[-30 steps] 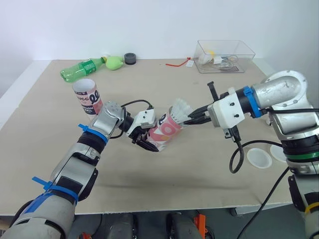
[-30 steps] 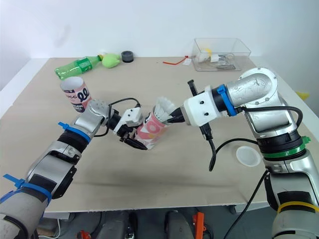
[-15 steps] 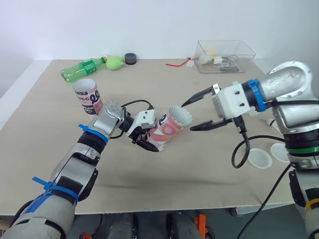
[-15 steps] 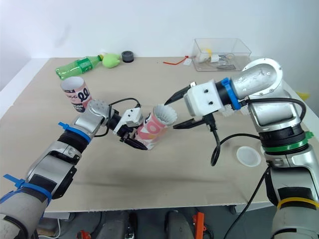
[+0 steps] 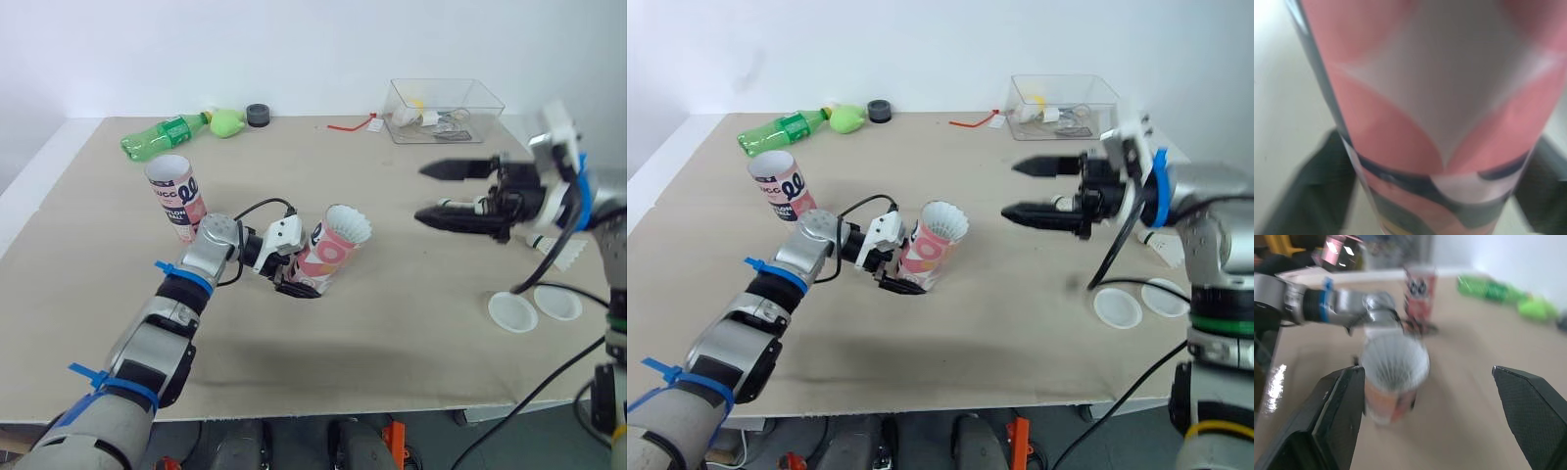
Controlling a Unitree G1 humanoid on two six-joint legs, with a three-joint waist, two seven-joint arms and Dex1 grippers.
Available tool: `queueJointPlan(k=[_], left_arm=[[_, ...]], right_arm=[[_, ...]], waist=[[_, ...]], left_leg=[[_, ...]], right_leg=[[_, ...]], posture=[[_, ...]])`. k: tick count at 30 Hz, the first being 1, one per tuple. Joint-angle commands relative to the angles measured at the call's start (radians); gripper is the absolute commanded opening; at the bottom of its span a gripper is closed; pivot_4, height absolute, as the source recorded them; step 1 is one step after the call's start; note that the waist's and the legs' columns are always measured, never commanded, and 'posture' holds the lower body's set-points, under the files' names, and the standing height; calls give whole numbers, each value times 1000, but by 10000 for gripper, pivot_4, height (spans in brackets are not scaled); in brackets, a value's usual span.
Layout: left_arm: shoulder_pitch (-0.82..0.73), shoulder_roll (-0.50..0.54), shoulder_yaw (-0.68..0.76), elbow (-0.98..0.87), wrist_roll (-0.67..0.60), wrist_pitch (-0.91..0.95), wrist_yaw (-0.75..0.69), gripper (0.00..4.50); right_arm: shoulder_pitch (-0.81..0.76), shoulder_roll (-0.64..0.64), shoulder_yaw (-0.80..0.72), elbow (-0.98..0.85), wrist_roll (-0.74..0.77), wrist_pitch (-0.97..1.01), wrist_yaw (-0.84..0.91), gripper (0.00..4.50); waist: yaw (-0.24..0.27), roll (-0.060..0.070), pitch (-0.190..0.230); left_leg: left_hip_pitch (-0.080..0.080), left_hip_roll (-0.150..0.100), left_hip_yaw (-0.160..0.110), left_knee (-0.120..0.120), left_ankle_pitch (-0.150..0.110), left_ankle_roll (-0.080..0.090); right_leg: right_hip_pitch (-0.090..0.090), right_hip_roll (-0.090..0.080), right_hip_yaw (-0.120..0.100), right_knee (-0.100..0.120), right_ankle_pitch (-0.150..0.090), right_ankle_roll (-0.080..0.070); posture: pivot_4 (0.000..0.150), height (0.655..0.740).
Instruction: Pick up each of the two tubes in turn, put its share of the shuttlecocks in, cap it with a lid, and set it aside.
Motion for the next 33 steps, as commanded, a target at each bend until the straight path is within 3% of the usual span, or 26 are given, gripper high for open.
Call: queueJointPlan(k=[1, 9, 20, 25, 29, 33], left_arm=[[90, -24, 34, -80, -39, -28, 57, 44557], [258, -136, 31, -169, -42, -82, 225, 44557], [227, -154, 41, -168, -62, -114, 239, 44557], [221, -132, 36, -161, -58, -131, 221, 28995], [222, -112, 22, -160, -44, -151, 206, 26895], [212, -89, 2, -152, -20, -202, 188, 26895]], right_arm=[[17, -15, -68, -86, 23, -11, -50, 45000], [18, -42, -64, -121, 42, 8, -60, 45000], [-217, -61, 102, -116, 8, -30, 96, 45000], [-303, -30, 159, -73, -15, -62, 144, 45000], [-340, -47, 221, -64, -63, -104, 231, 45000], [-424, -65, 348, 20, -259, -334, 293, 45000]], waist=[[-4, 1, 0], [2, 1, 0], [-1, 1, 0], [0, 1, 0], [0, 1, 0], [0, 1, 0]], left_leg=[[0, 0, 1, 0, 0, 0], [2, -1, -1, 2, 2, 1], [1, -1, 2, 2, 3, 3], [1, 1, 1, 1, 3, 3], [0, 0, 2, 1, 2, 3], [0, 0, 2, 1, 2, 2]], right_leg=[[0, 0, 1, 0, 0, 0], [3, 1, 1, 0, 2, 3], [1, -1, 1, -3, 3, 0], [1, 0, -1, -3, 4, 1], [1, -1, 0, -3, 4, 1], [0, -1, -1, -3, 4, 0]], posture=[[1500, 7400], [1500, 7400], [1500, 7400], [1500, 7400], [1500, 7400], [1500, 7400]])
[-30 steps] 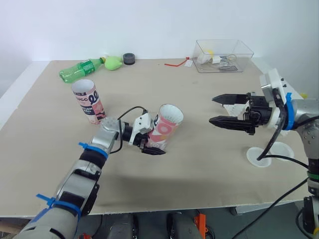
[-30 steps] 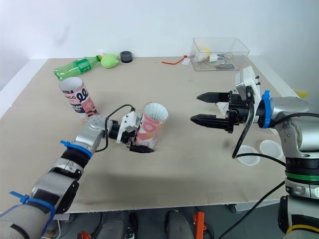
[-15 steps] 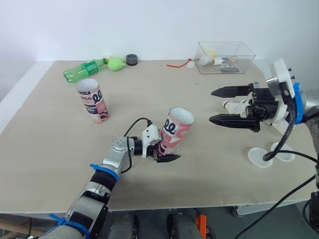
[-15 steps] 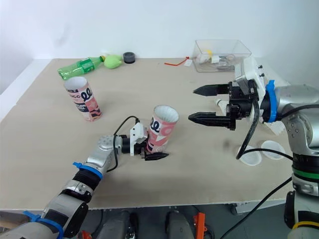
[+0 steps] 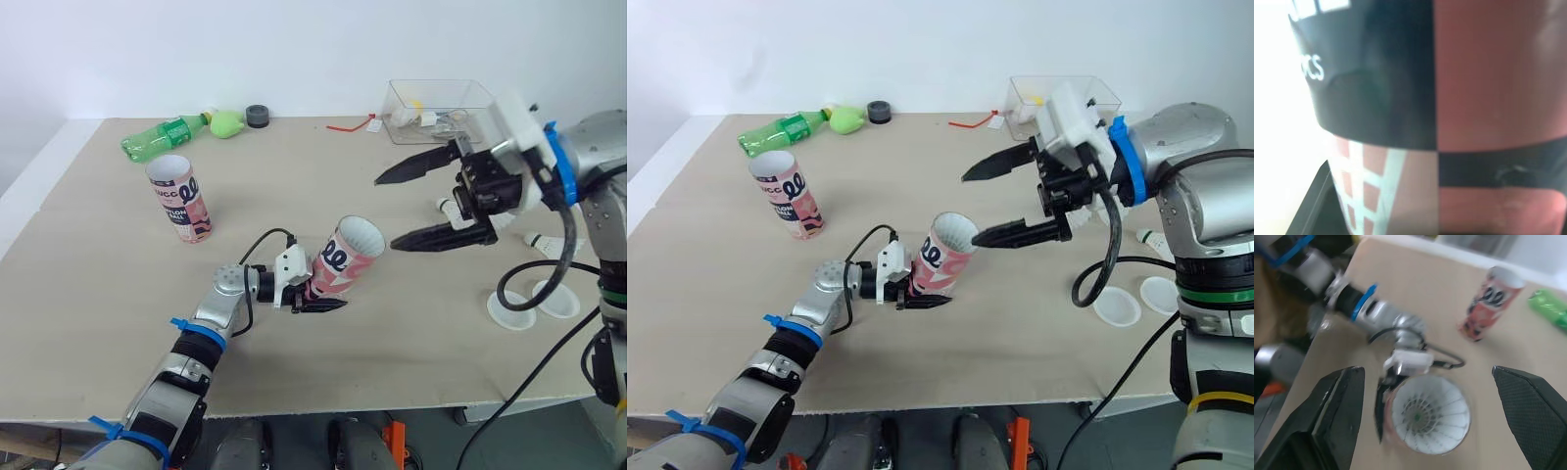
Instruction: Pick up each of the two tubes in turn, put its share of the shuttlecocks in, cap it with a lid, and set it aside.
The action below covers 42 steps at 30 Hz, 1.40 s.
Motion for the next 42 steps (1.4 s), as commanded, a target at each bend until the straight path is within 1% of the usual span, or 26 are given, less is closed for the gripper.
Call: queueJointPlan(k=[1, 2, 3, 4, 5, 6, 9, 10, 11, 13, 15, 20, 25, 30, 35, 39, 42], left_arm=[[-29, 19, -23, -4, 20, -50, -25, 26895], [-33, 23, -27, -6, 18, -46, -35, 26895], [-39, 27, -31, -9, 16, -39, -42, 26895], [-45, 31, -36, -11, 15, -36, -51, 26815], [-51, 34, -40, -14, 11, -26, -61, 26815], [-56, 36, -41, -16, 6, -12, -67, 26815], [-68, 41, -41, -11, 4, 5, -78, 26815], [-73, 42, -38, -9, 1, 14, -78, 26815], [-76, 42, -35, -7, -1, 22, -79, 26815], [-78, 42, -33, -7, -2, 30, -80, 26815], [-78, 43, -33, -11, -5, 42, -85, 26815], [-84, 43, -35, -21, -8, 57, -93, 26815], [-96, 30, -33, -22, -11, 68, -90, 26815], [-100, 13, -32, -27, -12, 76, -75, 26815], [-101, 8, -32, -30, -12, 80, -64, 26815], [-100, 3, -34, -31, -11, 82, -57, 26815], [-98, -3, -34, -30, -12, 83, -44, 26815]], right_arm=[[-109, 10, 62, 87, -148, -190, 54, 45000], [-138, 23, 84, 105, -145, -202, 55, 45000], [-166, 36, 111, 135, -173, -253, 55, 45000], [-187, 35, 144, 157, -194, -293, 55, 39436], [-203, 26, 181, 170, -195, -318, 55, 36380], [-213, 24, 205, 183, -198, -350, 55, 32235], [-231, -6, 262, 165, -147, -358, 55, 16366], [-235, -18, 279, 151, -135, -357, 55, 12627], [-237, -24, 291, 137, -120, -346, 55, 7504], [-240, -34, 319, 127, -128, -366, 55, 98], [-237, -28, 338, 129, -139, -379, 55, 98], [-220, 45, 381, 168, -216, -449, 55, 98], [-211, 116, 447, 254, -325, -572, 55, 98], [-231, 171, 533, 324, -379, -688, 55, 98], [-241, 212, 573, 355, -402, -735, 55, 98], [-253, 242, 562, 392, -433, -768, 55, 98], [-272, 251, 517, 397, -406, -746, 55, 98]], waist=[[-1, 0, 0], [-2, 0, 0], [-4, 0, 0], [-4, 0, 0], [-3, 0, 0], [-2, 0, 0], [-1, 1, 0], [0, 1, 0], [0, 1, 0], [0, 1, 0], [0, 1, 0], [-1, 1, 1], [-1, 1, 1], [-1, 1, 1], [-1, 1, 1], [-2, 1, 1], [-2, 1, 1]], left_leg=[[0, 0, 1, 0, 0, 0], [0, 0, 1, 0, 0, 0], [0, 0, 2, 0, 0, 0], [1, 1, 2, 0, 0, 0], [1, 1, 2, 0, 0, 0], [1, 2, 1, 0, 0, 0], [0, 1, 1, 0, 0, 0], [0, 1, 1, 0, 0, 0], [-1, 1, 2, 0, -1, 0], [-1, 0, 2, 0, -2, 0], [-1, 0, 2, 0, -2, 0], [0, 2, 2, 0, -2, -1], [0, 1, 2, 0, -1, -1], [-1, 1, 2, 0, -2, 0], [0, 1, 2, 0, -2, -1], [2, 1, 2, 0, -1, -1], [2, 1, 2, 0, 0, -1]], right_leg=[[0, 0, 0, 0, -1, -2], [-1, 0, 0, 0, -2, -3], [-1, 0, 1, 0, -1, -3], [-1, 1, 1, 0, -1, -3], [-1, 1, 1, 1, -1, -3], [-1, 1, 0, 1, -1, -3], [-1, 1, 0, 0, 0, -1], [-1, 0, 0, 0, 0, -1], [-1, 0, 0, 0, 0, -1], [-2, -1, 0, 0, 0, -1], [-2, -1, 0, 0, -1, -1], [-1, 1, 0, 0, -2, -3], [-1, 1, 0, 1, -1, -1], [-1, 0, 0, 1, -1, -1], [-1, 1, 0, 1, -1, -1], [0, 1, 0, 1, 0, -1], [0, 1, 0, 1, 0, -3]], posture=[[1500, 7400], [1500, 7400], [1500, 7400], [1500, 7400], [1500, 7400], [1500, 7400], [1500, 7400], [1500, 7400], [1500, 7400], [1500, 7400], [1500, 7400], [1500, 7400], [1500, 7400], [1500, 7400], [1500, 7400], [1500, 7400], [1500, 7400]])
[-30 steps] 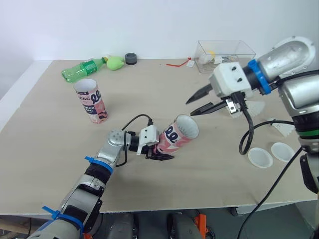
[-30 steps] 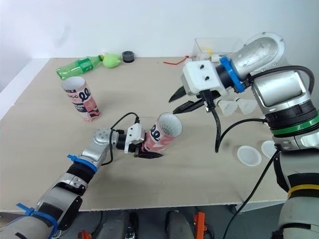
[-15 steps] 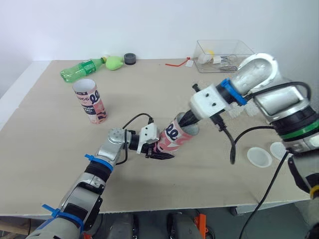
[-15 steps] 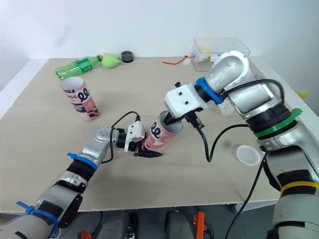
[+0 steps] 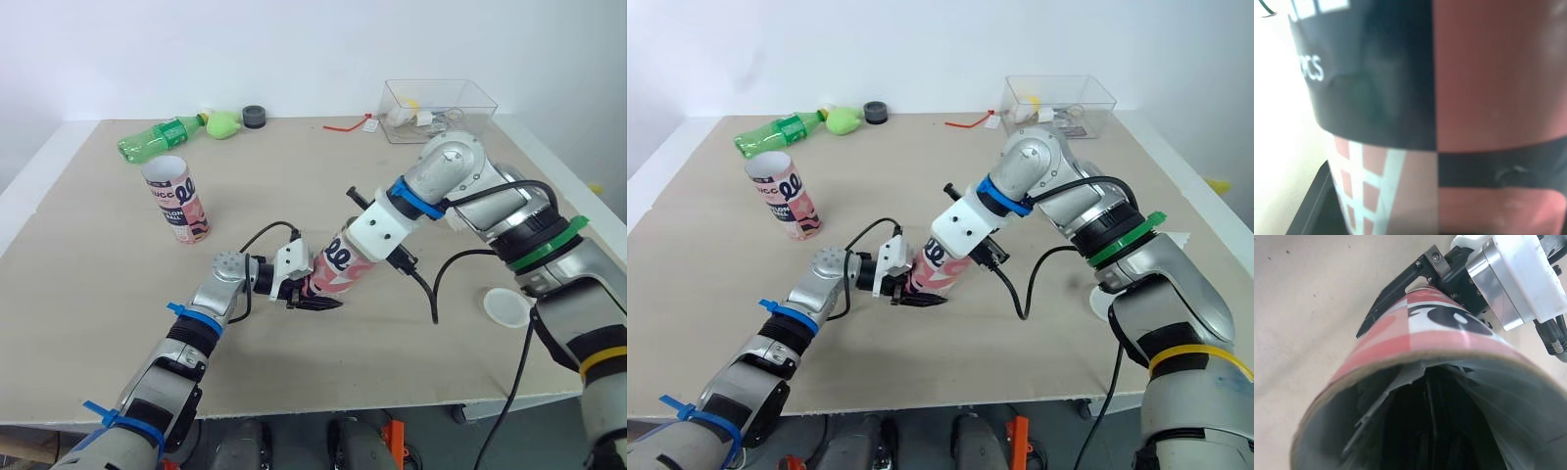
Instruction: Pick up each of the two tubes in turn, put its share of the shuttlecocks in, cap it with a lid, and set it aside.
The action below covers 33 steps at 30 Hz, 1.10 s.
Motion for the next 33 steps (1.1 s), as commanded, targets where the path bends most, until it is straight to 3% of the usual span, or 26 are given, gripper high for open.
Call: queueJointPlan(k=[1, 6, 10, 13, 18, 25, 26, 27, 28, 33], left_arm=[[-25, -30, 2, -34, -15, -19, 12, 26815], [-14, -33, 11, -22, -10, -24, 35, 26815], [5, -41, 25, -14, -18, -32, 62, 26815], [23, -52, 34, -16, -25, -43, 84, 26815], [90, -102, 50, -59, -55, -43, 139, 26815], [183, -157, 31, -79, -31, -78, 233, 26815], [194, -157, 24, -78, -19, -100, 242, 36098], [202, -158, 18, -74, -6, -125, 257, 38129], [207, -156, 12, -68, 8, -150, 267, 43958], [211, -122, -6, -59, 30, -184, 254, 43958]], right_arm=[[-33, 6, -48, 7, 18, 27, 38, 98], [-53, -113, -125, -31, 149, 124, 38, 98], [-8, -250, -240, -105, 354, 336, 38, 98], [42, -284, -375, -137, 468, 522, 27, 98], [260, -293, -654, -194, 615, 741, -164, 98], [582, -258, -862, -352, 616, 799, -382, 98], [612, -258, -874, -371, 609, 798, -393, 0], [634, -259, -884, -387, 603, 799, -401, 0], [648, -257, -893, -398, 599, 800, -412, 0], [651, -268, -900, -413, 585, 813, -415, 0]], waist=[[0, 0, 0], [4, 0, 0], [5, 0, 0], [2, 0, 0], [4, 0, 0], [5, 2, -1], [4, 2, -1], [4, 2, -1], [4, 2, -1], [4, 2, -1]], left_leg=[[0, 0, 0, 0, 0, 0], [-2, -1, 0, 0, 0, 0], [-3, -2, -1, 0, -2, 1], [-3, -1, -1, -1, -4, 0], [-2, 1, -4, -1, -4, -1], [-1, -1, -3, -1, -4, -1], [-1, -1, -2, -1, -4, 0], [-1, -1, -2, 0, -4, 0], [0, -1, -2, 0, -3, 0], [1, -2, -1, 0, -2, 2]], right_leg=[[0, 0, 0, 0, 0, -1], [-1, -1, -1, 0, 1, 1], [-1, -4, -2, -2, 0, 1], [-1, -7, -2, -3, -1, -1], [0, -5, -3, -2, -2, -3], [1, -3, -2, -2, -1, 0], [1, -2, -1, -2, 0, 1], [1, -2, -1, -2, 0, 2], [2, -2, -1, -2, 0, 2], [3, -1, 0, -2, 0, 3]], posture=[[1500, 7400], [1500, 7400], [1500, 7400], [1500, 7400], [1500, 7400], [1500, 7400], [1500, 7400], [1500, 7400], [1500, 7400], [1500, 7400]])
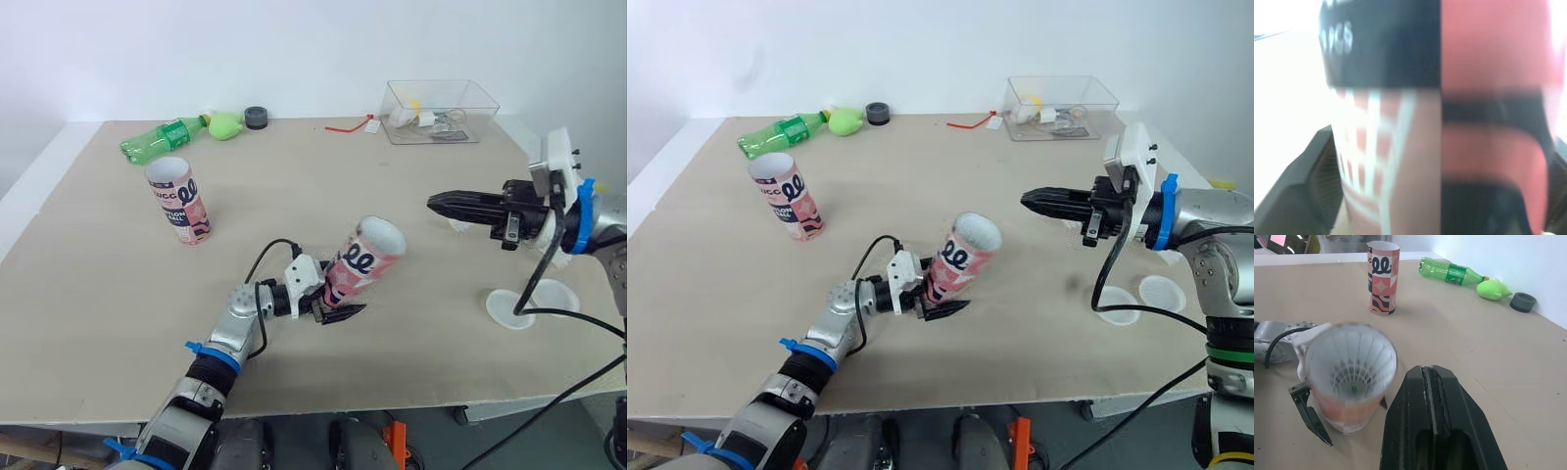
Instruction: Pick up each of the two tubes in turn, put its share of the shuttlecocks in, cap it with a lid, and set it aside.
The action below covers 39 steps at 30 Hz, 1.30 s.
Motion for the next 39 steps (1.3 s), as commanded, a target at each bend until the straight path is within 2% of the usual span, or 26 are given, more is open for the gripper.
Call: queueJointPlan(k=[1, 10, 14, 15, 17, 18, 20, 24, 30, 34, 36, 37, 39], left_arm=[[14, 29, -21, 15, 15, -6, -24, 43958], [-45, 89, 18, 57, -25, 2, -60, 43958], [-50, 94, 10, 52, -34, 2, -94, 43958], [-48, 96, 7, 50, -35, 5, -102, 40181], [-48, 98, 4, 50, -32, -2, -108, 36266], [-47, 99, 3, 47, -34, 5, -115, 30594], [-47, 100, 3, 44, -34, 7, -119, 25621], [-55, 98, 15, 45, -47, 32, -113, 24077], [-48, 105, -3, 32, -40, 24, -132, 23050], [-39, 113, -18, 12, -39, 30, -152, 22896], [-40, 113, -32, 13, -29, 11, -165, 22875], [-40, 109, -42, 6, -27, 7, -174, 22875], [-43, 102, -57, -7, -24, 6, -185, 22875]], right_arm=[[-24, -23, -35, -28, -13, -5, 2, 0], [-75, -8, 3, 14, -60, -27, 35, 0], [-76, -11, 40, -32, -11, 83, 73, 0], [-65, -11, 56, -43, -23, 83, 81, 0], [-45, 6, 80, -43, -51, 66, 79, 0], [-34, 12, 95, -43, -72, 42, 83, 0], [-32, 29, 104, -46, -75, 42, 78, 0], [-39, 45, 85, -42, -57, 71, 75, 0], [43, -47, 23, 25, -60, 104, 115, 0], [95, -149, -35, 103, -57, 162, 158, 11435], [229, -267, -1, 97, -182, 23, 232, 21776], [265, -295, 16, 95, -231, -39, 241, 25981], [289, -318, 40, 96, -270, -86, 250, 37306]], waist=[[0, 0, 0], [-2, 0, 0], [-2, 0, 0], [-2, 0, 0], [-2, 0, 0], [-1, 0, 0], [-1, 0, 0], [-1, 0, 0], [1, 0, 0], [0, -1, 0], [3, 0, 0], [5, 0, 0], [-1, 0, 0]], left_leg=[[0, 0, 0, 0, 0, 0], [0, 2, -1, 0, 1, 1], [0, 1, -1, 0, 1, 1], [0, 1, -1, 0, 1, 1], [0, 1, -1, 0, 1, 0], [0, 1, -1, 0, 1, 0], [0, 1, -1, 0, 1, 0], [-1, 1, -1, 0, 1, 0], [-1, 0, -2, 0, 1, 0], [-1, 0, -1, 0, 0, 0], [-1, 0, -1, 0, 0, 0], [-1, -1, -2, -1, 0, 0], [-1, -1, -2, -1, -1, -1]], right_leg=[[0, 0, 0, 0, 0, -1], [0, 3, 1, 0, 0, -1], [0, 3, 1, 0, 0, -1], [0, 2, 1, 0, 0, -1], [-1, 2, 1, 0, 0, -1], [-1, 3, 1, 0, 0, -1], [-1, 3, 1, 0, 0, -1], [-1, 2, 1, 0, 1, 0], [-1, 1, 0, 0, -1, -1], [0, 1, 1, 0, -1, -2], [-1, 1, 1, -1, -2, -3], [0, 1, 0, -1, -3, -2], [0, 1, 1, 0, -5, -2]], posture=[[1500, 7400], [1500, 7400], [1500, 7400], [1500, 7400], [1500, 7400], [1500, 7400], [1500, 7400], [1500, 7400], [1500, 7400], [1500, 7400], [1500, 7400], [1500, 7400], [1500, 7400]])
